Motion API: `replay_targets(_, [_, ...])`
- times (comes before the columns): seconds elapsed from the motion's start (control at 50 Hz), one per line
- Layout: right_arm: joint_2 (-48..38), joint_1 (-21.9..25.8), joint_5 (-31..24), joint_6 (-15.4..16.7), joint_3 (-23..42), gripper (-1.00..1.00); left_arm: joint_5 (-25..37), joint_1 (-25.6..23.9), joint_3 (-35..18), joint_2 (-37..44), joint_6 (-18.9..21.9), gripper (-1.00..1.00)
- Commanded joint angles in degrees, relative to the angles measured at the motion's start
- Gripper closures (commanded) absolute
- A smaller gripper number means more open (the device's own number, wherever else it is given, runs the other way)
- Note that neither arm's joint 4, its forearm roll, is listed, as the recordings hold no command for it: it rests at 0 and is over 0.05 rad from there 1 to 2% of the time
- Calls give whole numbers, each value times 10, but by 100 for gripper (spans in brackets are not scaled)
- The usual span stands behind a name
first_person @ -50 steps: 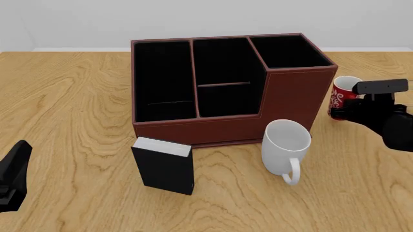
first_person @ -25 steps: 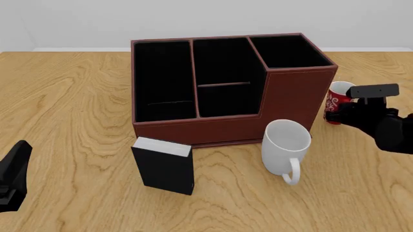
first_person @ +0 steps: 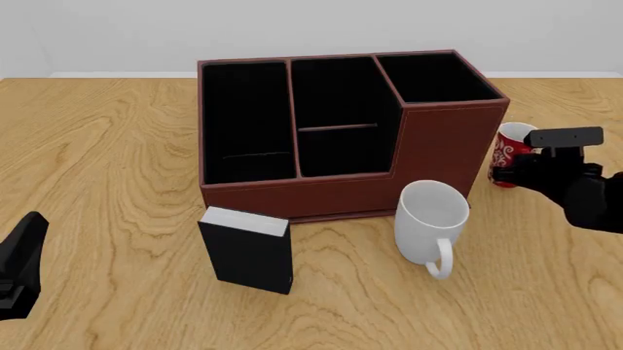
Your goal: Pick up the red mug and place it to the right of the caddy.
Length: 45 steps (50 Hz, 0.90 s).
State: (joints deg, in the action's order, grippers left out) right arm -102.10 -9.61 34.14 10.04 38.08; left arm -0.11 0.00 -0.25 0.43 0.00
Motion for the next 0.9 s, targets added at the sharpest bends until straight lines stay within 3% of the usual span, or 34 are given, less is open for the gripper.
replay_targets(0.02, [-22,-3,1,-17,-6,100,0,0,0,0,0,-100])
replay_targets(0.14, [-28,-8,4,-21,-8,100,0,0,0,0,0,-100])
replay_targets(0.16, [-31,-8,2,-21,-7,-100,0,0,0,0,0,-100])
replay_targets(0.52, [-32,-1,1,-38,-11,-100,0,0,0,0,0,-100])
replay_targets(0.9, [2,-15,27,-48,-66,-100,0,0,0,0,0,-100])
